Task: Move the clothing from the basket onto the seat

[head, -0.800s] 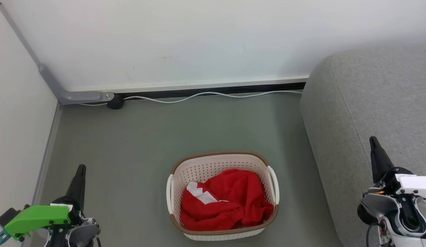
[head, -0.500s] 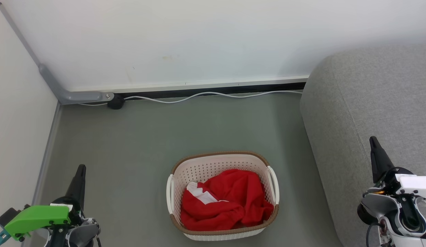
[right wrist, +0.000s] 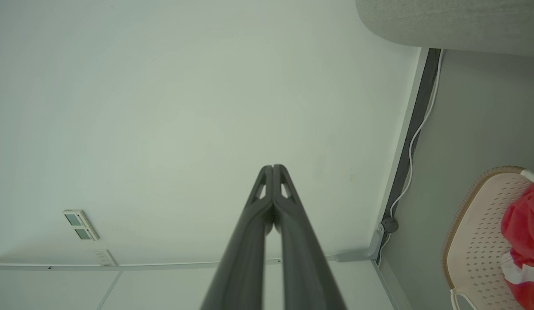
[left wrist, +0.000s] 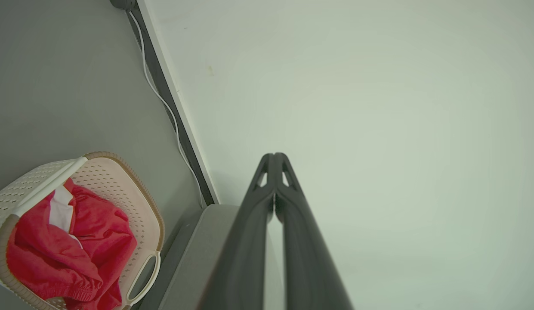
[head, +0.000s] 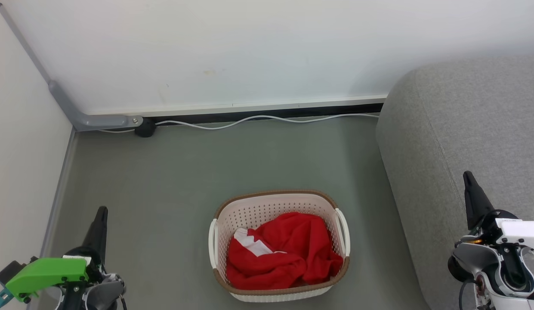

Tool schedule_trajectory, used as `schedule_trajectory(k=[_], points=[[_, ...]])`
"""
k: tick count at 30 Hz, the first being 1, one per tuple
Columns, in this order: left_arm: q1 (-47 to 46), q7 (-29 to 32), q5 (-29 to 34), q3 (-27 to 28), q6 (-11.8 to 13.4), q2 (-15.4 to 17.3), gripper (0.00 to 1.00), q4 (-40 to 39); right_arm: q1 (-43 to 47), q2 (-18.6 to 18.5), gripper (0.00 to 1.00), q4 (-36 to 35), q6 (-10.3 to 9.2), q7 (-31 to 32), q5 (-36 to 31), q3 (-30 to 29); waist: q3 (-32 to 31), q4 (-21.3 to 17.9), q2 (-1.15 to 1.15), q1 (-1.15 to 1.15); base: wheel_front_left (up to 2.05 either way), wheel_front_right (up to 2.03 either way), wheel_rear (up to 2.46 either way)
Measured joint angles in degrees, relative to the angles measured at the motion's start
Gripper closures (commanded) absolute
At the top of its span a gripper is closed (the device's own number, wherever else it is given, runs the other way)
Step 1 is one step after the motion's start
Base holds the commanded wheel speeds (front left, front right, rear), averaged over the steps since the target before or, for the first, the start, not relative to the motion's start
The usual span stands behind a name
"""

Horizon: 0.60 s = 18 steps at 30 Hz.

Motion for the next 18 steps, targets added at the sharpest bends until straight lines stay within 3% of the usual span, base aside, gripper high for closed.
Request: schedule_trajectory(k=[2,3,18], points=[[0.0,0.0,0.0,0.0,0.0,0.0,1.0,0.0,0.0,0.0,1.0,0.0,0.0,0.0,0.0,0.0,0.0,0.0,0.0,0.0,0.0,0.0,0.0],[0.1,0.0,0.0,0.0,0.0,-0.1,0.0,0.3,0.1,0.1,0.0,0.3,-0.01,0.0,0.0,0.0,0.0,0.0,0.0,0.0,0.0,0.0,0.0],[3.0,-1.9,1.5,-1.8,0.1,-1.5,0.0,2.1,3.4,1.5,0.0,3.0,-0.14,-2.0,-1.1,2.5,-0.1,0.0,0.0,0.0,0.0,0.0,0.0]])
